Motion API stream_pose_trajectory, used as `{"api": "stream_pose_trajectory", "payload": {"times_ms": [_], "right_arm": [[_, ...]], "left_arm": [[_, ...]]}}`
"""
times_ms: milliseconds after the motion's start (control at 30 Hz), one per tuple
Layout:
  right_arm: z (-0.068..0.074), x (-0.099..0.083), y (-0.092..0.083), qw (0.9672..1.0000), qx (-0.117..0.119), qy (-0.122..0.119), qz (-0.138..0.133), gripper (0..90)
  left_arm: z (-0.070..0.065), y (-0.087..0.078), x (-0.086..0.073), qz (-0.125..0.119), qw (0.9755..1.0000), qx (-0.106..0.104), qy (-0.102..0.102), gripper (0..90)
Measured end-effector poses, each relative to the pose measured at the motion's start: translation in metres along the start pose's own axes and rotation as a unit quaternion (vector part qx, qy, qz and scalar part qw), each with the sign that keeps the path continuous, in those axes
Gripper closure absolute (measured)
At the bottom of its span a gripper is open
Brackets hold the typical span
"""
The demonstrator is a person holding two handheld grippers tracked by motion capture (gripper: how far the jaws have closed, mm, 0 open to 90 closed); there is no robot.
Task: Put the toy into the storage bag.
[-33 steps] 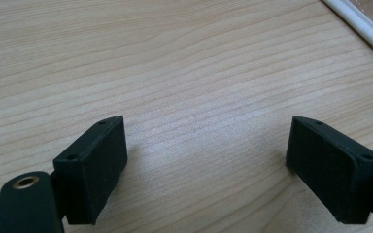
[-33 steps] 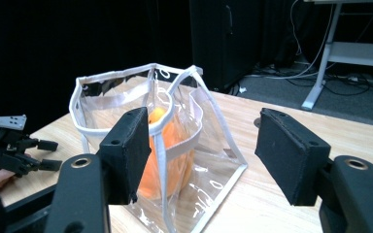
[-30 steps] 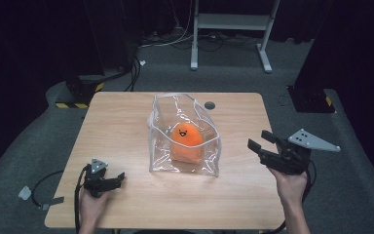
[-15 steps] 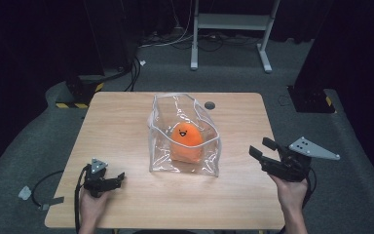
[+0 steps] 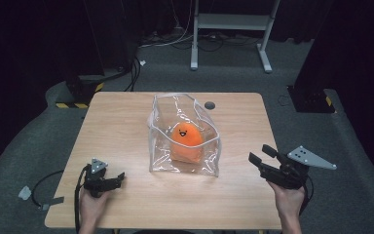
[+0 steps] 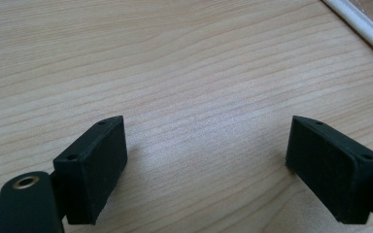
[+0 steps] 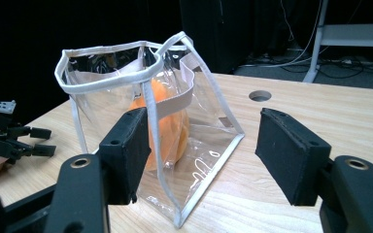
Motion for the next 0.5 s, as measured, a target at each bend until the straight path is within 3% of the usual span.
{"api": "stream_pose_trajectory", "payload": {"times_ms": [500], "right_arm": [[0.002,-0.02,0.008,0.9999,0.003,0.005,0.014,36.2]], "left_arm": [[0.0,0.0,0.0,0.0,1.0,0.0,0.0,15.0]]}}
Point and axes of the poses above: each handheld gripper's, and its own axes: y roughly forward along the jaws, x roughly out of its top, z roughly to its left, the point moved 10 cm from there along y, roughly forward along the jaws, and after that the axes turned 3 degrees about z, right-handed, at the moved point
